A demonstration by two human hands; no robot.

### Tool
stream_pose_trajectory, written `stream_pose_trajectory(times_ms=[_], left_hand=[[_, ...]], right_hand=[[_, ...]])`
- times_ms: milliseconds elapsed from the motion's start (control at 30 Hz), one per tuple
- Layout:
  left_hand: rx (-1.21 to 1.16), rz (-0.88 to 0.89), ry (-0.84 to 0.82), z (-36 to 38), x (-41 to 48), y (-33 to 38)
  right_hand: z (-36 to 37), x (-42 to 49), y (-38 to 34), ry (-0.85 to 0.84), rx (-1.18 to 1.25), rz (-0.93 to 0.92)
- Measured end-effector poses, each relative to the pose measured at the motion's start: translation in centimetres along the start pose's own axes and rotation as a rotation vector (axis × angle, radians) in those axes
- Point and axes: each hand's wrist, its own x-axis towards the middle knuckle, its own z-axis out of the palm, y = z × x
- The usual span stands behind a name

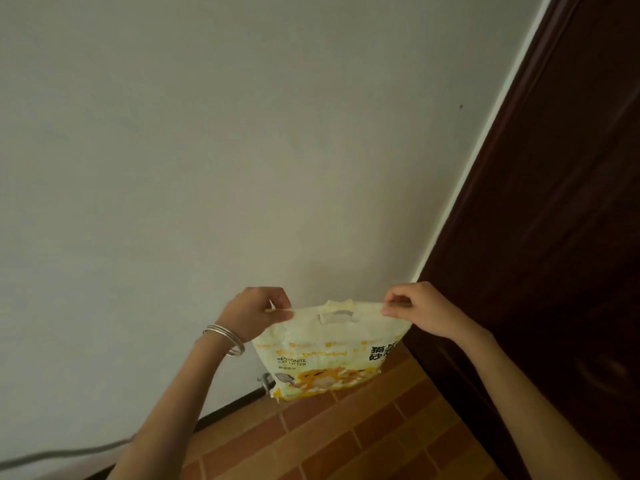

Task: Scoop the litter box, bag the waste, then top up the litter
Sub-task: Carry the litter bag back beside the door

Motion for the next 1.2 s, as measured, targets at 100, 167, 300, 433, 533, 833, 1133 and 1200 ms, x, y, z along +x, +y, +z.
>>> stream_pose_trajectory(times_ms=[100, 167, 300, 433, 533, 833, 1133, 1200], left_hand=[[-0.005, -0.088, 0.06, 1.4, 0.7, 1.0], [-0.023, -0.152, 0.107, 2.5, 0.8, 1.6], [-0.014, -0.272, 0.16, 4.2, 1.0, 2.8], [0.036, -0.383, 0.195, 5.3, 1.0, 3.1], [0.04, -0.43, 0.215, 6.2, 1.1, 2.9], [0.004, -0.513, 0.172, 13.8, 0.8, -3.9], [0.058, -0.536, 0.125, 30.3, 4.0, -18.6], [0.058, -0.542, 0.117, 33.4, 5.3, -21.7]], right_hand=[[-1.1, 2.3, 2.3, -0.093, -0.029, -0.057], [-1.8, 3.9, 3.7, -0.141, -0.033, -0.101], [-2.5, 6.5, 5.6, -0.237, -0.022, -0.166], [-2.6, 8.8, 6.6, -0.299, -0.007, -0.217], [-2.1, 10.1, 7.1, -0.344, -0.03, -0.254], [6.4, 11.7, 12.3, -0.487, -0.047, -0.217], [24.4, 15.2, 26.3, -0.58, -0.105, -0.209], [27.9, 16.4, 29.3, -0.584, -0.108, -0.201]])
